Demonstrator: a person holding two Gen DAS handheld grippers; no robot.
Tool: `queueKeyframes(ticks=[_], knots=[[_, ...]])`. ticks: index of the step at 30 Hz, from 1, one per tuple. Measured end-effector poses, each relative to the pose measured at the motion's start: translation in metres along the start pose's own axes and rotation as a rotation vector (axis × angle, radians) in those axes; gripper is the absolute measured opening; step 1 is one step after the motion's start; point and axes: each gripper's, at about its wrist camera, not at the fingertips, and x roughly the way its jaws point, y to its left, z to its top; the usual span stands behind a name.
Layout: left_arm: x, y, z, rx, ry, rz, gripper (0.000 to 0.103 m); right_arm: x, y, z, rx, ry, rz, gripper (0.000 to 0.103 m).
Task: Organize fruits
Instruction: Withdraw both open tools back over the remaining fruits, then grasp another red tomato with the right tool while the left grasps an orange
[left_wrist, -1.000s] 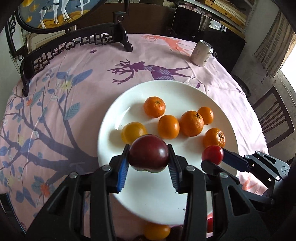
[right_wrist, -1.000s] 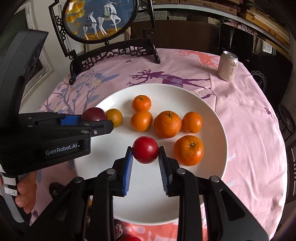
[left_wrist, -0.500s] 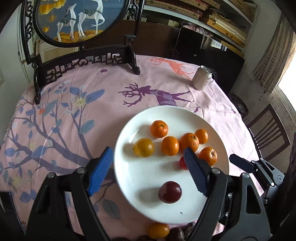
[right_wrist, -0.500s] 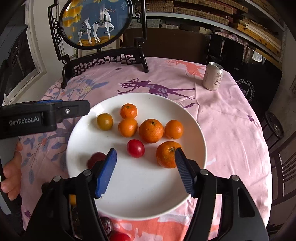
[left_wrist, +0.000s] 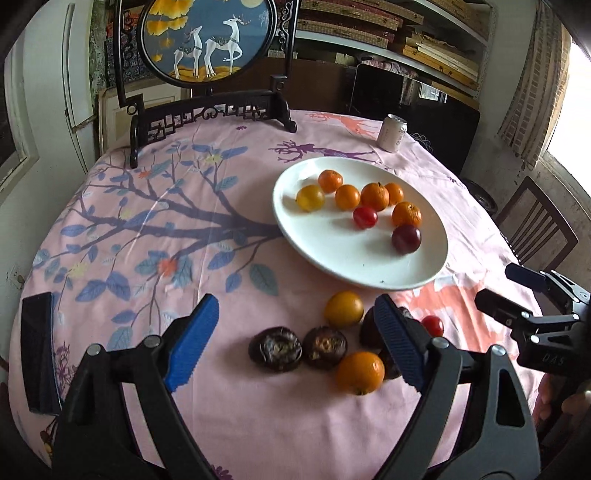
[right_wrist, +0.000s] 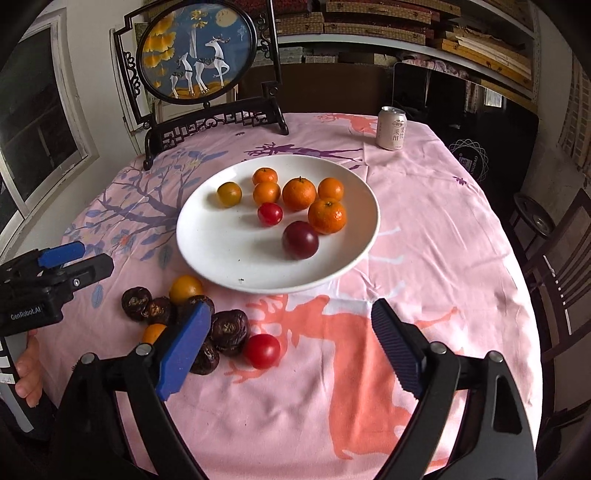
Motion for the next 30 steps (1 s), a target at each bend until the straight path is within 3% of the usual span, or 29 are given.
queueKeyframes(ticks=[16,18,20,25,27,30], knots=[[0.008,0.007,-0.041,0.005,0.094,-0.021,0.088,0.042,0.01,-0.039,-0.015,0.107,0.035,0.088],[0.008,0.003,-0.046,0.02,0.103,-0.024,0.088,0.047,0.01,-0.039,-0.011,0.113,0.051,0.064],[0.009,-0.001,-0.05,0.032,0.114,-0.031,0.088,0.056,0.008,-0.039,-0.002,0.139,0.075,0.05],[0.014,-0.009,-0.056,0.046,0.142,-0.054,0.088,0.069,0.009,-0.037,-0.007,0.145,0.086,0.043],[0.017,-0.014,-0.057,0.048,0.151,-0.057,0.088,0.07,0.01,-0.035,-0.003,0.149,0.107,0.033],[0.021,-0.021,-0.058,0.061,0.166,-0.07,0.088,0.063,0.011,-0.035,0.004,0.143,0.115,0.033]])
